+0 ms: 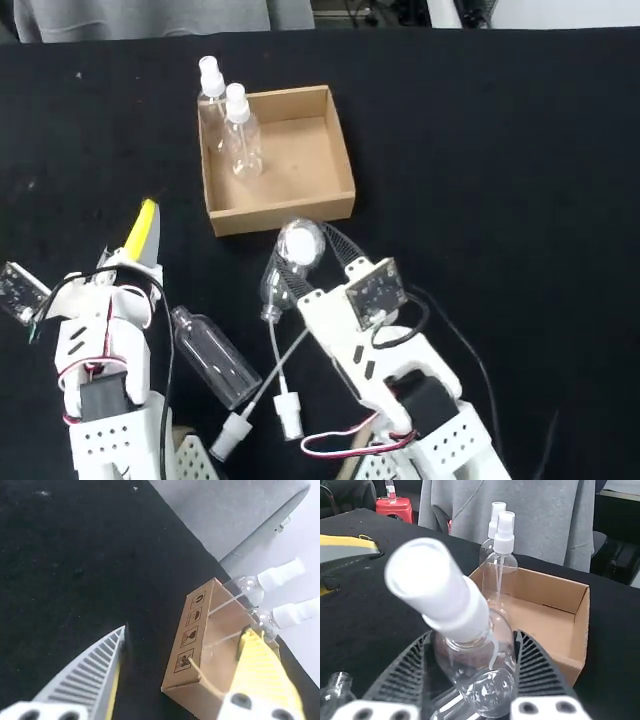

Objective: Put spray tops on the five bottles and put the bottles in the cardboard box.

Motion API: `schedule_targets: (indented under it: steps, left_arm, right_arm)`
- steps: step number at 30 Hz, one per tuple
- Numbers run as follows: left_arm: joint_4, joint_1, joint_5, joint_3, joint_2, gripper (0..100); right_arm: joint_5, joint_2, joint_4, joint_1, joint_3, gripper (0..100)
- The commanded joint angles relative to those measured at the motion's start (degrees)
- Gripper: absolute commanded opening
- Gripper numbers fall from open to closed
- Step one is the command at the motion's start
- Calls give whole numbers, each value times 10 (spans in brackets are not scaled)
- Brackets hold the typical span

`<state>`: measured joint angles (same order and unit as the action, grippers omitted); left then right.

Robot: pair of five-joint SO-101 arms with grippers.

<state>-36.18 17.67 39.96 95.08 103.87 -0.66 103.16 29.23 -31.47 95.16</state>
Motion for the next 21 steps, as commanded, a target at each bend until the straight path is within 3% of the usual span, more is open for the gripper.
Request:
schedule_targets:
  steps: [1,9,16,21]
  left_arm:
    - [-3,3,2,-7,6,331]
    - [2,-2,3,3,6,326]
    - [56,4,-1,15,6,113]
    - [70,4,-1,23,6,102]
  right_arm:
    - [-4,56,1,19,-64,75]
    - [-4,51,1,40,-125,75]
    - [-7,50,1,38,-201,75]
    - [-8,3,0,38,-259,75]
